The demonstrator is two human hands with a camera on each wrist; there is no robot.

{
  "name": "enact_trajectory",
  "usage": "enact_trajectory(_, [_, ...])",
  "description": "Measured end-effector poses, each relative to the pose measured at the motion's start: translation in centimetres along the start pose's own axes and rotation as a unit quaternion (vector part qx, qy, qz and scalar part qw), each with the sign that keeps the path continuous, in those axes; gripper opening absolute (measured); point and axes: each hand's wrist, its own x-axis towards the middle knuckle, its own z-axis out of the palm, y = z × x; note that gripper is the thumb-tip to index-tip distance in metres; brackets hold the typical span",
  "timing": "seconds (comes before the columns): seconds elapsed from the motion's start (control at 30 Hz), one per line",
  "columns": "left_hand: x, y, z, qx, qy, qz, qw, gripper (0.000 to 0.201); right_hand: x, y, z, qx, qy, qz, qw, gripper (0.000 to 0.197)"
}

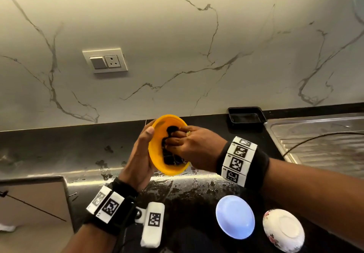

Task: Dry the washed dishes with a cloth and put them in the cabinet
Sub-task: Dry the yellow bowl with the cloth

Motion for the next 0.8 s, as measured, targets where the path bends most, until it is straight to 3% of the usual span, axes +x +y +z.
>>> enact_trajectory(0.07, [0.3, 0.0, 0.7, 0.010, 0.000, 0.002, 1.000, 0.093, 0.8, 0.4, 0.0, 0.024, 0.025, 0.028, 0.999, 0.047])
enact_trajectory(0.13, [0.4, 0.1, 0.8, 0.008, 0.012, 0.007, 1.000, 0.087, 1.5, -0.1, 0.1, 0.128, 0.055, 0.070, 0.988, 0.056])
enact_trajectory(0.2, [0.5, 0.4, 0.2, -0.005, 0.025, 0.011, 1.000, 0.099, 1.4, -0.9, 0.4, 0.175, 0.087, 0.087, 0.977, 0.057])
enact_trajectory(0.27, [0.4, 0.4, -0.3, -0.015, 0.032, 0.003, 0.999, 0.113, 0.9, -1.4, 0.3, 0.135, 0.084, 0.066, 0.985, 0.056])
enact_trajectory(0.33, [0.4, 0.1, -0.3, -0.009, 0.035, 0.005, 0.999, 0.115, 0.8, -1.5, 0.1, 0.077, 0.040, 0.075, 0.993, 0.044])
enact_trajectory(0.4, [0.3, -0.4, 0.2, -0.006, 0.046, 0.039, 0.998, 0.109, 1.3, -1.5, -0.1, 0.103, 0.044, 0.153, 0.982, 0.023])
enact_trajectory(0.47, [0.2, -0.8, 0.6, -0.016, 0.051, 0.100, 0.994, 0.094, 1.8, -1.2, -0.2, 0.180, 0.117, 0.282, 0.935, 0.019])
enact_trajectory(0.57, [0.2, -0.9, 1.1, -0.026, 0.055, 0.167, 0.984, 0.083, 2.4, -0.8, -0.2, 0.309, 0.199, 0.446, 0.816, 0.036])
enact_trajectory(0.67, [0.5, -0.7, 1.4, 0.005, 0.065, 0.151, 0.986, 0.087, 3.6, -2.1, 0.0, 0.475, 0.279, 0.451, 0.702, 0.029])
enact_trajectory(0.7, [0.6, -0.5, 1.3, 0.006, 0.066, 0.137, 0.988, 0.090, 3.7, -2.6, 0.0, 0.509, 0.291, 0.418, 0.694, 0.022])
enact_trajectory(0.73, [0.7, -0.3, 1.1, 0.006, 0.067, 0.131, 0.989, 0.092, 3.7, -3.0, -0.1, 0.523, 0.289, 0.371, 0.711, 0.018])
enact_trajectory(0.8, [0.7, 0.3, 0.5, 0.024, 0.070, 0.155, 0.985, 0.087, 3.0, -2.8, -0.8, 0.478, 0.222, 0.268, 0.806, 0.008])
